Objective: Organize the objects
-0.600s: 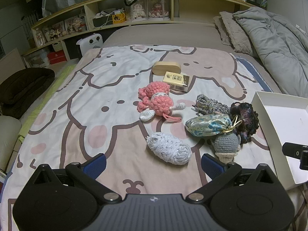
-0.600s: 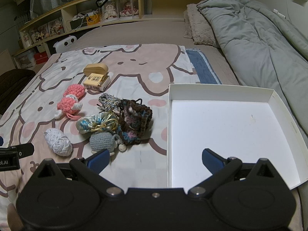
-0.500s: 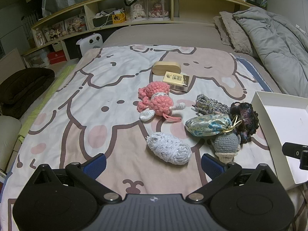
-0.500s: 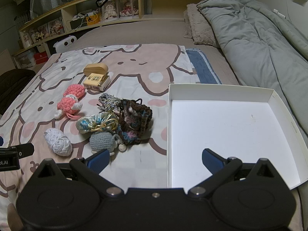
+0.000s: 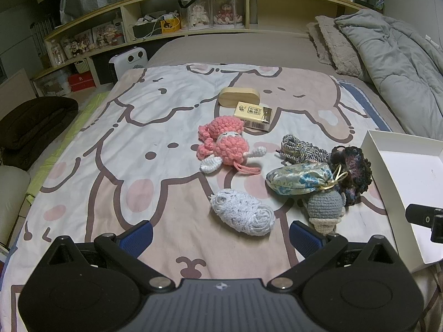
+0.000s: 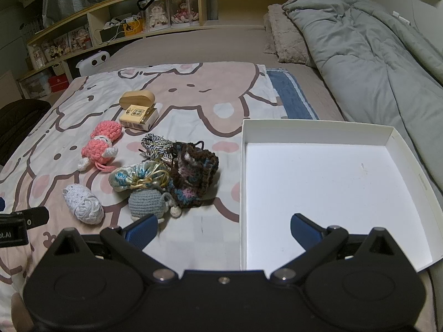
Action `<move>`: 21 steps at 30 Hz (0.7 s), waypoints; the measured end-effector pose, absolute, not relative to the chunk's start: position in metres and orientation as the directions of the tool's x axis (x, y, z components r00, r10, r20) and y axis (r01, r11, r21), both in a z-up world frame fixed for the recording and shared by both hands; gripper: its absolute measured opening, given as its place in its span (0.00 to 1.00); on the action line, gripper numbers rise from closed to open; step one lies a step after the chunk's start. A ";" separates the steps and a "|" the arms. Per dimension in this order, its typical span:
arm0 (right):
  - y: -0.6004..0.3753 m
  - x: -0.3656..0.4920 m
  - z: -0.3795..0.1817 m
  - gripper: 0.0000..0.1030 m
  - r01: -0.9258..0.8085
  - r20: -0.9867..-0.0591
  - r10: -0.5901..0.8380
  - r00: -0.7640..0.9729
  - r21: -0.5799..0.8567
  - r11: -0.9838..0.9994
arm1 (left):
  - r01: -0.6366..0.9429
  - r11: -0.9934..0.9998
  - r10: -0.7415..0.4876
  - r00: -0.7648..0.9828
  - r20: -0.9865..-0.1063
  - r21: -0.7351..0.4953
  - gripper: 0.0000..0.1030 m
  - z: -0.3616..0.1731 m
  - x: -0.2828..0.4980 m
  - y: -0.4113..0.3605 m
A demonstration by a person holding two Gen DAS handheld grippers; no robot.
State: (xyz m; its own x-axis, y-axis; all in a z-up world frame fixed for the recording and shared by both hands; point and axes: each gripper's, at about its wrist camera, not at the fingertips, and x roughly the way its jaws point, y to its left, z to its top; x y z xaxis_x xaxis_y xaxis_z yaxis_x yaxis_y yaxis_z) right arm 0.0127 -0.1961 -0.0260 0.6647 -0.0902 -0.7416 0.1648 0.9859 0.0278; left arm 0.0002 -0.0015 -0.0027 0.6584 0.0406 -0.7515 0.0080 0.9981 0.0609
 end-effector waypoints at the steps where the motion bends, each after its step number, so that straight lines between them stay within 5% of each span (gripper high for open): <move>1: -0.198 0.013 -0.028 1.00 0.164 -0.742 -0.090 0.665 0.028 0.986 | 0.008 0.998 0.041 0.658 -0.752 0.061 1.00 -0.003 0.000 -0.002; 21: -0.196 0.015 -0.030 1.00 0.168 -0.746 -0.092 0.660 0.027 0.985 | 0.008 0.998 0.040 0.657 -0.753 0.060 1.00 -0.004 -0.001 -0.002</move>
State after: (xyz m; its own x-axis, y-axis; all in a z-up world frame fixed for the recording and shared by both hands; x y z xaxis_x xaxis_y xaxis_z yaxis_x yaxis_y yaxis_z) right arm 0.0150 -0.1961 -0.0298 0.6596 -0.0920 -0.7459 0.1678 0.9855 0.0268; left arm -0.0011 -0.0019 -0.0044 0.6573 0.0399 -0.7526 0.0082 0.9982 0.0602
